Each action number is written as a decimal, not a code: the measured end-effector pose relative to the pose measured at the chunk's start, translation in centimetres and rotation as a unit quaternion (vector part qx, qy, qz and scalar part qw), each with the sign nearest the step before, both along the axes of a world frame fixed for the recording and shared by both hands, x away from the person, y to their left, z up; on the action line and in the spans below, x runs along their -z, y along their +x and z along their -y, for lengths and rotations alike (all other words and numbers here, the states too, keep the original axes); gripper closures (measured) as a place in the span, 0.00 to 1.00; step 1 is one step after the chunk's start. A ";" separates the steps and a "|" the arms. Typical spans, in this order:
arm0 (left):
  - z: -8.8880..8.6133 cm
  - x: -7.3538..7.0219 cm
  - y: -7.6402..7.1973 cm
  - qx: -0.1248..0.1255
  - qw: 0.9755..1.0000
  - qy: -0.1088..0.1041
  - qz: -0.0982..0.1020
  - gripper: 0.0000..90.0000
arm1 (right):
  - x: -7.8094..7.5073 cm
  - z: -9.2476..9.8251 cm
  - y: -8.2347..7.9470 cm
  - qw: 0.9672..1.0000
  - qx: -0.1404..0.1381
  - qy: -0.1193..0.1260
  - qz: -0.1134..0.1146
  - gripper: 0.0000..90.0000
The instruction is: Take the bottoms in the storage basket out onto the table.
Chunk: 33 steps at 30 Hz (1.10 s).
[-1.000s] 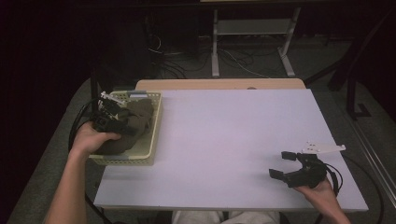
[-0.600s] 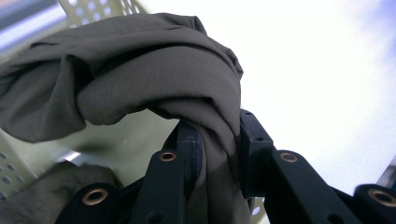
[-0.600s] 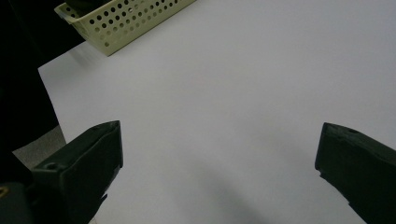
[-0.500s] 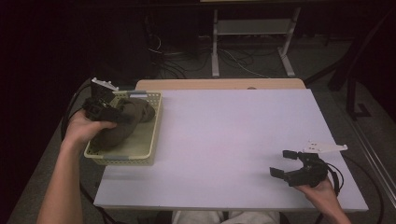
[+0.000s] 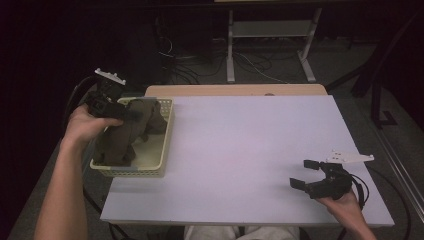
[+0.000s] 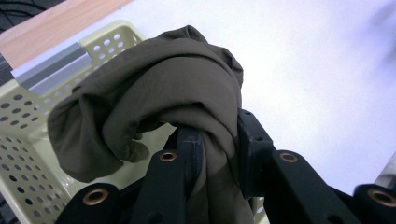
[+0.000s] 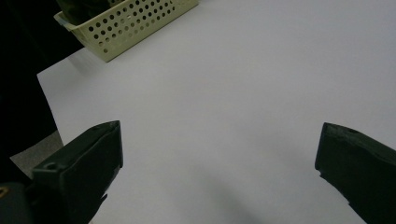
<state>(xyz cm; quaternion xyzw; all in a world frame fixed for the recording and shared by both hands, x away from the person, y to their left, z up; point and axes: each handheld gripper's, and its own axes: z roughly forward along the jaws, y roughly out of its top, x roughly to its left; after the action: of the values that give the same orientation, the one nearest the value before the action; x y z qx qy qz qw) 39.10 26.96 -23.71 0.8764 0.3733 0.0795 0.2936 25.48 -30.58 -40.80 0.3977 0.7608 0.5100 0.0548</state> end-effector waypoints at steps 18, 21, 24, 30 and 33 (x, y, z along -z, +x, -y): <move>0.4 -3.2 0.3 0.010 1.000 0.004 0.013 0.82 | -0.2 0.2 0.0 1.000 0.004 0.008 0.010 0.01; 0.5 -3.7 0.3 0.010 1.000 0.006 0.017 0.82 | -0.2 0.2 -0.1 1.000 0.004 0.011 0.011 0.01; 0.4 -4.3 0.3 0.010 1.000 0.007 0.020 0.82 | -0.2 0.2 -0.1 1.000 0.003 0.009 0.010 0.01; 0.7 -5.6 0.3 0.015 0.999 0.013 0.029 0.82 | -0.1 0.1 0.0 1.000 0.002 0.005 0.011 0.01; 1.0 -6.1 0.3 0.016 0.999 0.014 0.032 0.82 | -0.1 0.0 0.0 1.000 0.002 0.005 0.010 0.01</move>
<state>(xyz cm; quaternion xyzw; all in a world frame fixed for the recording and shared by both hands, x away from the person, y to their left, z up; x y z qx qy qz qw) 39.41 26.01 -17.64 0.8834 0.3479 0.1083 0.2945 25.43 -30.61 -40.69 0.3939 0.7571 0.5176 0.0617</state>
